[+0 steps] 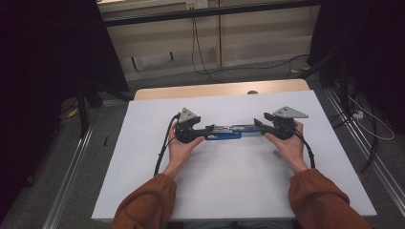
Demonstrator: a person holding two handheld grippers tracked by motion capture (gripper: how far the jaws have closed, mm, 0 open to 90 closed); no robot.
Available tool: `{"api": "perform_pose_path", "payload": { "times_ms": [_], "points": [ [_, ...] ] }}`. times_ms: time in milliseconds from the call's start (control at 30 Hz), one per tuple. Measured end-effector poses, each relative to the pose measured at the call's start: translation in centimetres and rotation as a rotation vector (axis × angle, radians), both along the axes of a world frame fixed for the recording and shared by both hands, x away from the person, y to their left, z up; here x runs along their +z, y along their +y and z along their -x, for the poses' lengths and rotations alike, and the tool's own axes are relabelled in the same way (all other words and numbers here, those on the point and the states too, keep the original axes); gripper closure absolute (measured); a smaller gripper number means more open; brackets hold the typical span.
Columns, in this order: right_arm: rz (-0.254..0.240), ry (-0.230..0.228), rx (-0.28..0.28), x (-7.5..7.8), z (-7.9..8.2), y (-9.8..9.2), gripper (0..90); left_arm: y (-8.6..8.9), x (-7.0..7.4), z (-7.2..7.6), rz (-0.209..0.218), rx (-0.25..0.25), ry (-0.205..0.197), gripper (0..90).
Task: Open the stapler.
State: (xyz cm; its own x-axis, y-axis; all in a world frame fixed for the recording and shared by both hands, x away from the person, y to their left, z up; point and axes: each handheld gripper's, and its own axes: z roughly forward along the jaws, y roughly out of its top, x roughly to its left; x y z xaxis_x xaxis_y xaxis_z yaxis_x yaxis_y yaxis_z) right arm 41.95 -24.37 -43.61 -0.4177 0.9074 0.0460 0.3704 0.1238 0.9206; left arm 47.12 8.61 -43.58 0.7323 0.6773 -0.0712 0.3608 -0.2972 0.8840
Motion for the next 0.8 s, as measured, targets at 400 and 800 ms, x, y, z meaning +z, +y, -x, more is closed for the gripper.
{"api": "perform_pose_path", "payload": {
  "times_ms": [400, 800],
  "points": [
    [-0.030, 0.017, -0.024, 0.2, 0.9, -0.9, 7.0, 0.7, 0.8, 1.2, 0.024, -0.033, -0.002, 4.3],
    [-0.037, 0.008, -0.016, 0.6, 2.5, -1.8, 8.5, 3.5, 1.4, 3.4, 0.025, -0.002, 0.000, 5.8]
  ]
}}
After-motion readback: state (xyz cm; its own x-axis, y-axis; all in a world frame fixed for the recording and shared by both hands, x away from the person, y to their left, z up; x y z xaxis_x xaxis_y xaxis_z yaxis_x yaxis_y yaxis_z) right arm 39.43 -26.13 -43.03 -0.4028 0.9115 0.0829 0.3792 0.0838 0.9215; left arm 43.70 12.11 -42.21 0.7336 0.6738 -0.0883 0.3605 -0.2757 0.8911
